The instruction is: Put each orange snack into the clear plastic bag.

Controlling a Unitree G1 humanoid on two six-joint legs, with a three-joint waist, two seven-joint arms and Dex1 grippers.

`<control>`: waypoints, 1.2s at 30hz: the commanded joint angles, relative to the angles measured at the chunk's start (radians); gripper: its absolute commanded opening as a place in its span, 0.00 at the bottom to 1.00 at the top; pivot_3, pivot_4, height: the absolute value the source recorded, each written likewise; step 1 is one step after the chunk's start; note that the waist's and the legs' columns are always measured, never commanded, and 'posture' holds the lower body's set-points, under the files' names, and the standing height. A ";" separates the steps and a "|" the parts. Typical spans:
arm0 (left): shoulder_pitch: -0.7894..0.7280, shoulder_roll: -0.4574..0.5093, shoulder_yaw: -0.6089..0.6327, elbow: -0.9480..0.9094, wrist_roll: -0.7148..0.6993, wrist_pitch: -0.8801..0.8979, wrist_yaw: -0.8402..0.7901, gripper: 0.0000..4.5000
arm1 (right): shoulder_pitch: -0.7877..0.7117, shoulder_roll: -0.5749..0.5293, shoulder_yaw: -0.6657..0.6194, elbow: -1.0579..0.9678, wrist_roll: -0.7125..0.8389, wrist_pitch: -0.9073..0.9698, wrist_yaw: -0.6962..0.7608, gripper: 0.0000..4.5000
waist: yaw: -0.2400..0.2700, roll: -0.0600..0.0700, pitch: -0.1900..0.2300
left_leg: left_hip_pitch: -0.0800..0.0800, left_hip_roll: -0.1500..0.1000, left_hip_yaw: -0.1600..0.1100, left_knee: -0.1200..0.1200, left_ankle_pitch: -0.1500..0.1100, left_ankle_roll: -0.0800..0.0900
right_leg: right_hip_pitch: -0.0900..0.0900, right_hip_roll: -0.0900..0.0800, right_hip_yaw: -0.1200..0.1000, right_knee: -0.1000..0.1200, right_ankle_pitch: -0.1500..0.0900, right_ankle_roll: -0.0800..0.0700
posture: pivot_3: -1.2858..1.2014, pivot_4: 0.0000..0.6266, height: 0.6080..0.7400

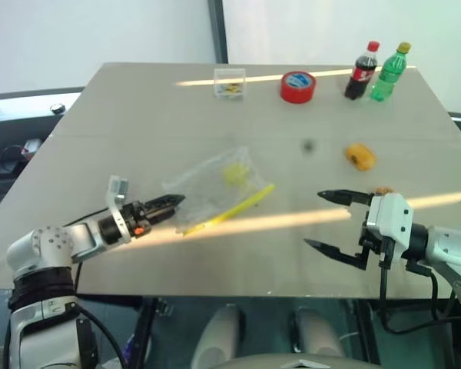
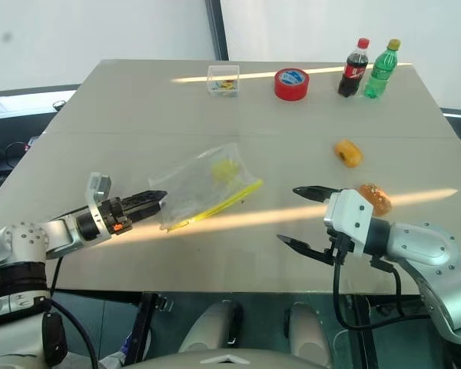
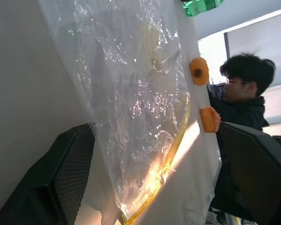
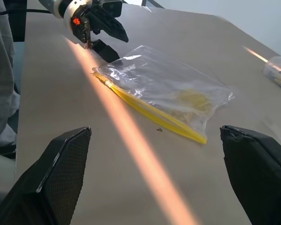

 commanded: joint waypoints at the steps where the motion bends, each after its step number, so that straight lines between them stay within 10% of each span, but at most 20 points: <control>1: 0.030 -0.005 -0.068 0.026 -0.011 0.034 -0.073 0.98 | -0.012 0.003 -0.009 -0.041 0.003 0.002 -0.022 1.00 | -0.003 0.000 0.000 | 0.000 0.000 0.000 0.000 0.000 0.000 | 0.000 0.000 0.000 0.000 0.000 0.000 | 0.52 0.24 1.00; 8: -0.002 -0.028 -0.090 0.058 0.024 -0.026 -0.067 0.67 | -0.021 0.003 -0.002 -0.048 0.004 0.015 -0.044 1.00 | -0.006 0.000 0.000 | -0.001 0.000 0.000 0.000 0.000 0.000 | 0.000 0.000 0.000 -0.001 0.000 0.000 | 0.52 0.24 1.00; 18: -0.017 -0.250 0.020 -0.034 -0.002 0.052 0.246 0.67 | -0.030 0.015 0.027 -0.051 -0.009 0.016 -0.069 1.00 | 0.005 0.001 -0.002 | 0.000 -0.001 -0.002 0.001 0.000 0.000 | 0.001 -0.001 -0.002 0.000 0.000 0.000 | 0.52 0.24 1.00; 25: -0.042 -0.374 0.167 -0.100 -0.099 0.187 0.428 0.01 | -0.062 0.048 0.100 -0.023 -0.124 -0.032 -0.114 1.00 | 0.009 0.005 -0.006 | 0.000 -0.002 -0.003 0.001 0.000 0.000 | 0.001 -0.002 -0.002 0.000 0.000 0.001 | 0.52 0.24 1.00; 36: -0.307 -0.616 0.508 -0.140 -0.422 0.330 0.936 0.00 | -0.227 0.149 0.398 0.245 -0.720 -0.227 -0.342 1.00 | 0.013 -0.006 0.000 | -0.006 -0.004 -0.008 0.004 0.004 -0.006 | -0.001 -0.002 -0.008 0.000 0.001 0.002 | 0.52 0.24 1.00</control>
